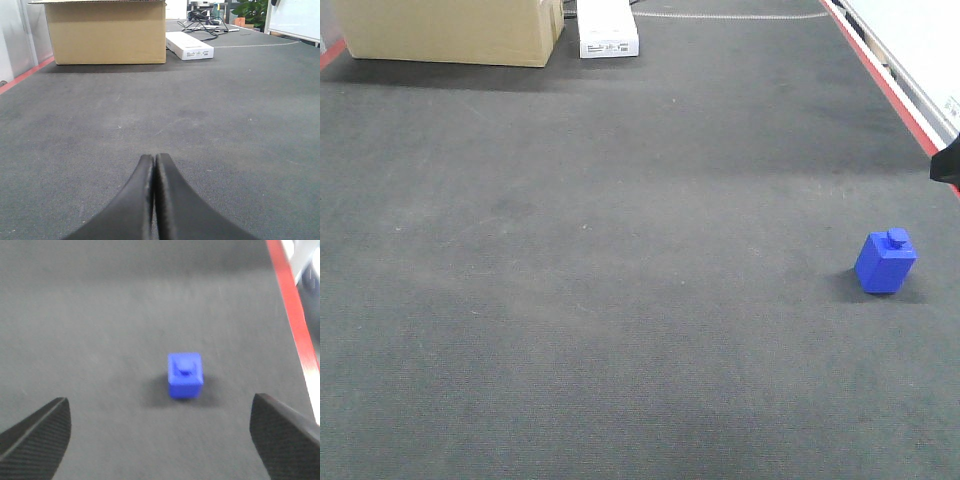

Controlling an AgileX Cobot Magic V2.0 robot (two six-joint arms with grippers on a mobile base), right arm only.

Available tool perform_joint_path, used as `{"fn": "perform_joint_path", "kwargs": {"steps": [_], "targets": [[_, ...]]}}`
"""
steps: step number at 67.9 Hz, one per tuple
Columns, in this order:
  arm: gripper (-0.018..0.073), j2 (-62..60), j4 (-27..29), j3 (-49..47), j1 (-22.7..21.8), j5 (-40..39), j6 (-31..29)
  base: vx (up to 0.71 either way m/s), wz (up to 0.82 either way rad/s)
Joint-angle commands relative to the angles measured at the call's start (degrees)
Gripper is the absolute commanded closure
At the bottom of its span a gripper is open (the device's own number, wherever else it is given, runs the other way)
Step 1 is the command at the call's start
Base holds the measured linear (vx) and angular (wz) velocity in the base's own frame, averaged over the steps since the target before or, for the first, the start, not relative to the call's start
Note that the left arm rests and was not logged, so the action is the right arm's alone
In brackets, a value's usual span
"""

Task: Pour parts from conveyor to right shelf

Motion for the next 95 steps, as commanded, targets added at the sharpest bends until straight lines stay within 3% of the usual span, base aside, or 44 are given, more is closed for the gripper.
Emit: {"fn": "perform_joint_path", "kwargs": {"steps": [1, 24, 39, 95], "targets": [[-0.0108, 4.2, 0.3, -7.2, -1.2, 3.3, -2.3, 0.0, 0.0], [-0.0092, 24.2, -5.4, -27.9, -1.2, 20.0, -3.4, 0.0, 0.0], [-0.0083, 35.1, -5.5, -38.0, -1.2, 24.7, -4.4, 0.0, 0.0], [-0.0062, 49.5, -2.6, -39.6, -1.1, 24.6, -7.4, 0.0, 0.0]]}}
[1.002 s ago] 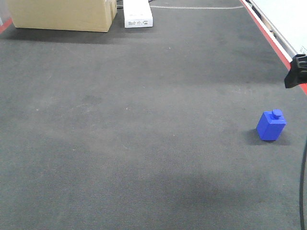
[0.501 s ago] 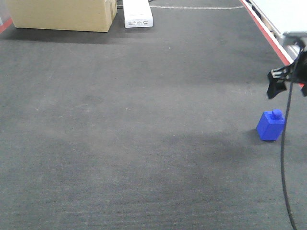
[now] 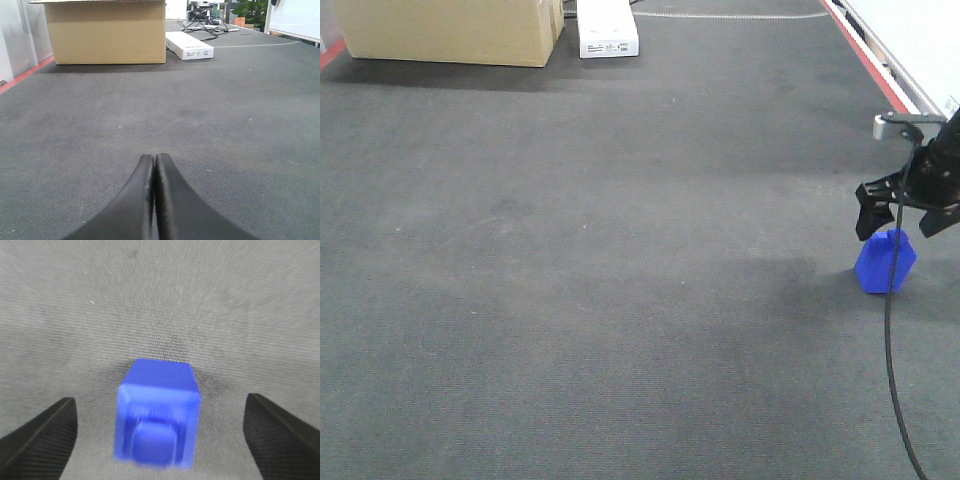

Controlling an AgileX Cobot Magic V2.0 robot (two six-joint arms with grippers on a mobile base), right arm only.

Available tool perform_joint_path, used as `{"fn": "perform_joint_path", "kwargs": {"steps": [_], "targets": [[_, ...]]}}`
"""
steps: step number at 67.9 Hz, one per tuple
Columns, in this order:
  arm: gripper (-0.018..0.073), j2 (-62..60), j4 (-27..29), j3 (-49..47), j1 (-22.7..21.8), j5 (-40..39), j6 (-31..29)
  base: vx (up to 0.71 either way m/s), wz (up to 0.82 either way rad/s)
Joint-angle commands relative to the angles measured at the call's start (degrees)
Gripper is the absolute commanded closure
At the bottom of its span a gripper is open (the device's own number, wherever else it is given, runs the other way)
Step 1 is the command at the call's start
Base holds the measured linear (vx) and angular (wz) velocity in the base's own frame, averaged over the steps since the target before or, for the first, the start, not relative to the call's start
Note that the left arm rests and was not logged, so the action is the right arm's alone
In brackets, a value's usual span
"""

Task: Pour parts from conveyor to right shelf

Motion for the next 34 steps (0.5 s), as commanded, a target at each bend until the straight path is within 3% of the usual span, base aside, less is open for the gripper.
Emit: {"fn": "perform_joint_path", "kwargs": {"steps": [1, 34], "targets": [[-0.0061, -2.1, 0.5, -1.7, -0.1, 2.8, -0.9, 0.0, 0.0], [0.0003, 2.0, 0.2, -1.7, -0.1, 2.8, -0.9, 0.0, 0.0]]}}
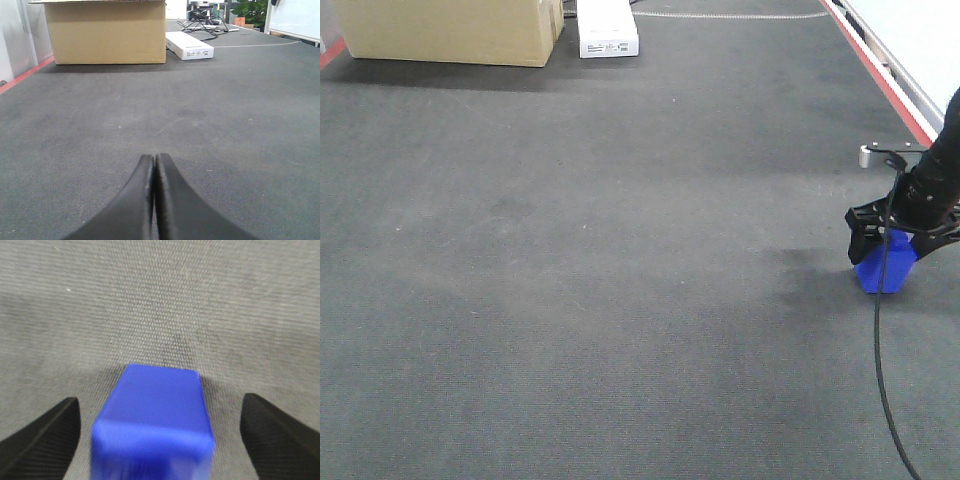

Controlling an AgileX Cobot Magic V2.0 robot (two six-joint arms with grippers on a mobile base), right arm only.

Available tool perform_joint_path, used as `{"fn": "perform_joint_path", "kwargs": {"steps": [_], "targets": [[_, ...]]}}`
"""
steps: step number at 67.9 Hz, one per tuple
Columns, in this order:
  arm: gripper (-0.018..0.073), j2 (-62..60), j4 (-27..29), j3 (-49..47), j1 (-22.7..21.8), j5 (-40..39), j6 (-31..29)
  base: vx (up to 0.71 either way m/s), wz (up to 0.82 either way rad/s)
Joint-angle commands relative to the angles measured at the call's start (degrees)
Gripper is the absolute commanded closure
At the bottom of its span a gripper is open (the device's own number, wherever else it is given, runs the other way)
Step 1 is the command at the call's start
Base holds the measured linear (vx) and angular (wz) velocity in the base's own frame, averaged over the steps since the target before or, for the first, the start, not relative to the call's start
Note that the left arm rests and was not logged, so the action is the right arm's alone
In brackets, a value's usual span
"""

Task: Pour parts from conveyor to right shelf

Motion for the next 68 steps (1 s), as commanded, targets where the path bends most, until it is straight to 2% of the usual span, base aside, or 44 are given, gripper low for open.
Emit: {"fn": "perform_joint_path", "kwargs": {"steps": [1, 9, 15, 22, 23, 33, 49, 59, 68], "targets": [[0.0012, -3.0, 0.2, -1.7, -0.1, 3.2, -0.3, 0.0, 0.0], [0.0127, -2.9, 0.2, -1.5, -0.1, 3.2, 0.1, 0.0, 0.0], [0.0297, -2.9, 0.0, -1.5, -0.1, 3.2, 0.6, 0.0, 0.0], [0.0561, -2.9, -0.4, -1.5, -0.1, 3.2, 1.4, 0.0, 0.0], [0.0576, -2.9, -0.4, -1.5, -0.1, 3.2, 1.4, 0.0, 0.0], [0.057, -2.9, 0.7, -1.5, -0.1, 3.2, 2.7, 0.0, 0.0], [0.0565, -4.6, 7.6, -0.5, -0.1, 2.7, 1.7, 0.0, 0.0], [0.0565, -10.2, 8.0, 6.3, -0.1, -1.7, 0.7, 0.0, 0.0], [0.0565, -17.6, 8.0, 16.0, -0.1, -9.8, -0.7, 0.0, 0.0]]}}
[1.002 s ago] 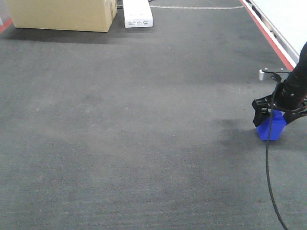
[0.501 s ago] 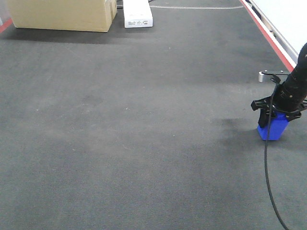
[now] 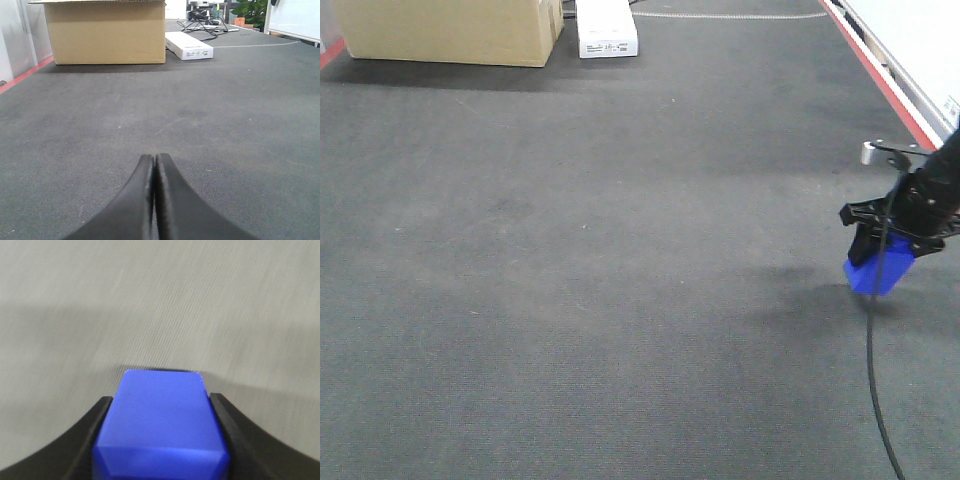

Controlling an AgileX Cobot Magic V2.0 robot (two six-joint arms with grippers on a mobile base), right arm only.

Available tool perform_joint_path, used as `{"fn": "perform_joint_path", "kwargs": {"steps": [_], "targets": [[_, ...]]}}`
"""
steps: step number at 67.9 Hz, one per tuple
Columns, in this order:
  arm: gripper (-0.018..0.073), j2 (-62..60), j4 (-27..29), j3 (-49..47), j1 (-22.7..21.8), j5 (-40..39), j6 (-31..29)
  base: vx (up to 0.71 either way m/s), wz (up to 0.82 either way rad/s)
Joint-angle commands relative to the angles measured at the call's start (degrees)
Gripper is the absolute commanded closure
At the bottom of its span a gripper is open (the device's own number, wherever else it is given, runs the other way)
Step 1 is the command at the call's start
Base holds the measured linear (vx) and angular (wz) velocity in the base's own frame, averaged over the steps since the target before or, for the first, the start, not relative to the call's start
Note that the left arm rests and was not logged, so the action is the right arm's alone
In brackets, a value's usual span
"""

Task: Pour parts from conveyor to right shelf

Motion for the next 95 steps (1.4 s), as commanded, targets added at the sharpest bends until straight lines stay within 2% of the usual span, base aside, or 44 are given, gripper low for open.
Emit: {"fn": "perform_joint_path", "kwargs": {"steps": [1, 15, 32, 47, 66, 82, 90, 95], "targets": [[0.0565, -9.4, 1.0, 5.3, -0.1, -7.1, -1.7, 0.0, 0.0], [0.0565, -24.3, 4.2, 22.5, -0.1, -21.7, -7.5, 0.0, 0.0], [0.0565, -45.5, 12.9, 43.8, -0.1, -39.9, -16.2, 0.0, 0.0], [0.0565, -65.2, 17.4, 57.6, -0.1, -51.5, -19.2, 0.0, 0.0], [0.0565, -87.2, 17.4, 66.0, -0.1, -54.2, -19.1, 0.0, 0.0], [0.0565, -97.4, 17.4, 68.6, -0.1, -47.0, -19.1, 0.0, 0.0], [0.0565, -102.2, 17.4, 68.6, 0.2, -46.6, -19.1, 0.0, 0.0], [0.0565, -105.1, 17.1, 68.6, 1.8, -46.2, -19.1, 0.0, 0.0]]}}
